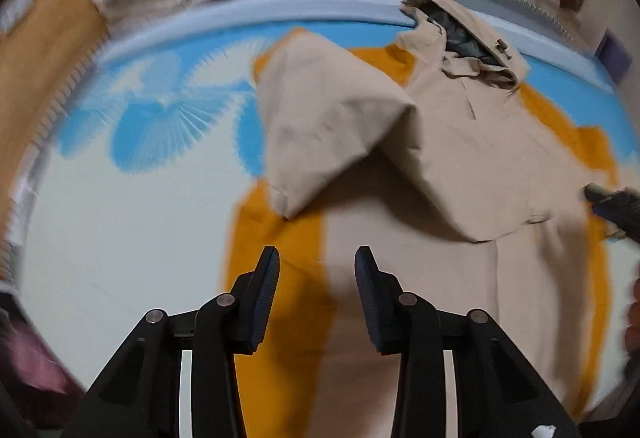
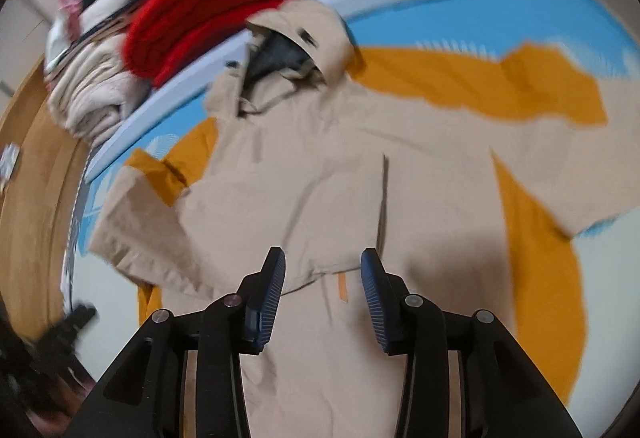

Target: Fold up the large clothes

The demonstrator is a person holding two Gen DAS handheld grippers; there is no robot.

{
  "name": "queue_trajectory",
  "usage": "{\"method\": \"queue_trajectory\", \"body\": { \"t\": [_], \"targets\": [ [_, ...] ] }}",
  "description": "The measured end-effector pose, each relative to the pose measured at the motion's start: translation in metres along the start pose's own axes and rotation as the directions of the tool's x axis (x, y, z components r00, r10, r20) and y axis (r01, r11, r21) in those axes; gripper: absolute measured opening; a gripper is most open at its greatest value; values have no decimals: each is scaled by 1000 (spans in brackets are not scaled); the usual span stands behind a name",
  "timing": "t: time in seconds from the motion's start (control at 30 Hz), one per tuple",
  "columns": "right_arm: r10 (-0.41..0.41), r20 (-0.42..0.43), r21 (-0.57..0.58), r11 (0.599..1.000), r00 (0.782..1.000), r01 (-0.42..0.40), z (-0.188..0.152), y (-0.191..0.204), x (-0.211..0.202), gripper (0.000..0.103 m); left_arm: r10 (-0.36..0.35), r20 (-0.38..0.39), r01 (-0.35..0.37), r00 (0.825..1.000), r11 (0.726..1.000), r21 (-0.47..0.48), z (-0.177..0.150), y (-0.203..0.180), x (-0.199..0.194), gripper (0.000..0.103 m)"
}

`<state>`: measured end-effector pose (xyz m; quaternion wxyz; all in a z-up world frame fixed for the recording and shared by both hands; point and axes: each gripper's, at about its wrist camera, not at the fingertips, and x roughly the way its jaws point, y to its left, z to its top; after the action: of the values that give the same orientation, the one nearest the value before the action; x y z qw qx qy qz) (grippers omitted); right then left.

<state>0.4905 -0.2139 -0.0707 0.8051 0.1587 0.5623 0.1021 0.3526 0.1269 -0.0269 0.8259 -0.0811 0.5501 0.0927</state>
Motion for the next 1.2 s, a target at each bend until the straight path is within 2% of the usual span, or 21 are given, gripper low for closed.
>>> {"method": "queue_trajectory", "body": {
  "t": [0.03,0.13,0.3,0.37,0.4,0.43,0.47,0.53,0.6,0.63,0.7,0.73,0.83,0.87,0.93,0.97,1.1,1.13,1.17,1.2],
  "targets": [
    [-7,-16,26,1000,1000,7,1,-5,12,41,-32,-2,32,999,999,-14,4,3,1,34],
    [3,-60,76,997,998,2,2,-15,39,41,10,42,-11,999,999,34,12,4,-8,36],
    [56,-144,180,983,988,-30,-3,-30,81,41,-18,55,16,998,1000,21,19,7,-16,36],
    [32,-146,166,986,989,-8,-3,-29,88,29,-2,70,2,998,1000,-3,26,16,-17,36],
    [31,-135,155,988,990,-10,-2,-28,86,7,3,74,-2,997,1000,-17,27,21,-18,36],
    [43,-111,146,989,993,-26,0,-26,81,1,10,77,-7,997,999,-36,32,29,-18,36],
    [52,-80,139,989,995,-41,3,-24,72,0,17,80,-12,997,998,-58,35,36,-18,36],
    [44,51,111,993,998,-50,14,-19,34,0,27,83,-19,996,996,-92,41,47,-17,35],
    [43,183,96,993,982,-62,26,-23,-7,0,37,82,-27,996,992,-120,47,56,-15,35],
    [18,242,89,995,970,-41,33,-28,-28,0,39,79,-29,996,991,-129,49,58,-13,35],
    [-29,289,94,996,957,2,40,-41,-47,0,37,69,-27,997,990,-142,52,61,-9,35],
    [-27,275,97,995,961,0,41,-47,-45,0,36,66,-26,997,989,-144,52,60,-7,35],
    [77,104,106,990,992,-88,37,-51,-2,10,39,53,-32,998,991,-128,52,53,-1,35],
    [120,43,102,987,992,-124,34,-47,16,16,33,47,-27,998,992,-122,52,51,1,35],
    [163,-50,95,983,985,-158,26,-37,48,45,21,38,-17,999,993,-117,51,48,4,35],
    [154,-77,95,985,985,-146,23,-32,63,46,21,39,-17,999,994,-111,51,46,5,35],
    [117,-148,109,989,982,-101,16,-28,103,46,36,43,-31,998,994,-107,54,48,7,35],
    [111,-150,123,988,982,-93,14,-30,107,40,41,41,-36,998,993,-112,55,51,8,35],
    [110,-138,128,987,984,-93,14,-30,107,29,44,38,-39,998,992,-116,56,53,9,35],
    [105,-126,120,989,986,-90,16,-31,103,8,46,33,-41,998,991,-124,57,56,11,35]
  ]
}}
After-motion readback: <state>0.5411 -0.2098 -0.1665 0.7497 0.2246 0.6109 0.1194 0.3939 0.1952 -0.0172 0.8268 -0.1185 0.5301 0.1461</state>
